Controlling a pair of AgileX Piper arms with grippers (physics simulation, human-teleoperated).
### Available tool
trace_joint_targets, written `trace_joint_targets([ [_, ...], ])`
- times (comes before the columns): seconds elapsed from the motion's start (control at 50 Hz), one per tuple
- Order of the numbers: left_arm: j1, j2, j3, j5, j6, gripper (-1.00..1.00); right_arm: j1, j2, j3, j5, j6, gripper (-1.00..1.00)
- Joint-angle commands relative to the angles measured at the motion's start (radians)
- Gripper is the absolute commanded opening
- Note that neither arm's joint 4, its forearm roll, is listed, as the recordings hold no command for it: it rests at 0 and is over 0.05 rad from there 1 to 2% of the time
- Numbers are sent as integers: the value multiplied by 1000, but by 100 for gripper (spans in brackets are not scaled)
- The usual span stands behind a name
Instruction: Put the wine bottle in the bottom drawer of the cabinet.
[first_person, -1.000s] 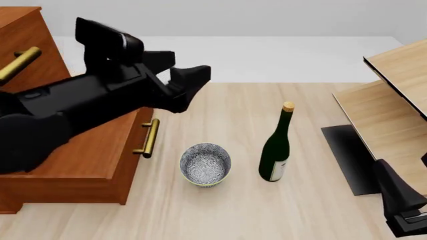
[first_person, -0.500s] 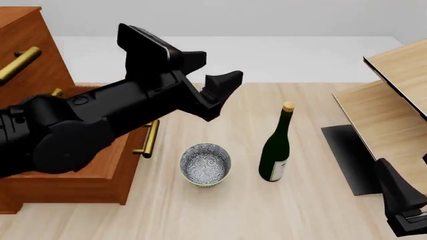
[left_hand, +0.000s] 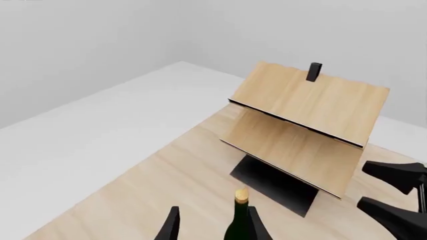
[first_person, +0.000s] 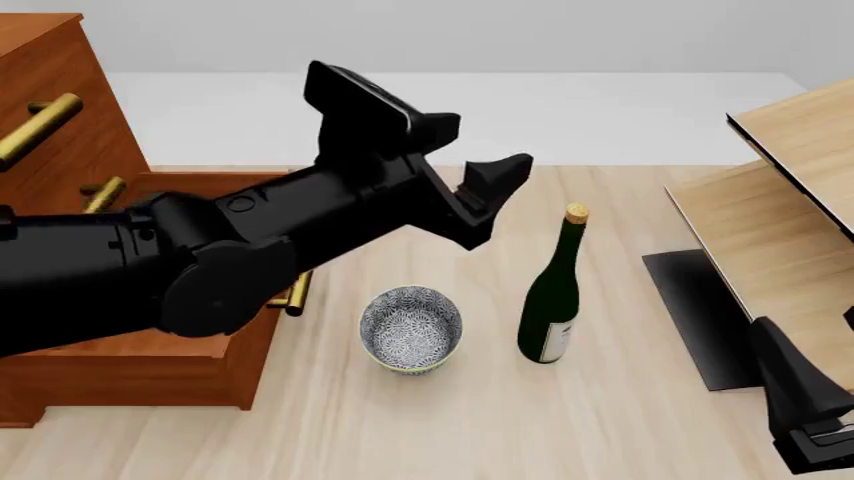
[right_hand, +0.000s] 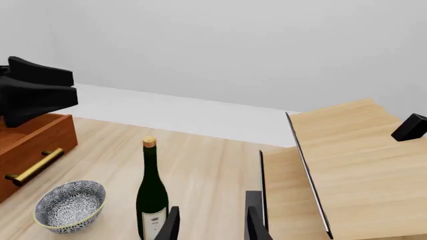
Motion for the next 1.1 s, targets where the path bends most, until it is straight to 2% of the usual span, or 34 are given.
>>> trace_joint_targets([
  [0.02,-17,63,-32,-24,21,100,5,0,7,-4,0,100],
  [0.06,-18,70,-38,-31,14,100,4,0,10,-6,0,100],
  [0.22,-45,117,-53,-57,69,100,1,0,11,-5,4,100],
  [0.44,-79,133,-60,-95,90,100,1,0,14,-7,6,100],
  [0.76,-124,198,-94,-131,79,100,2,0,19,-8,7,100],
  [1.1,-125,273,-133,-157,70,100,0,0,31,-12,7,100],
])
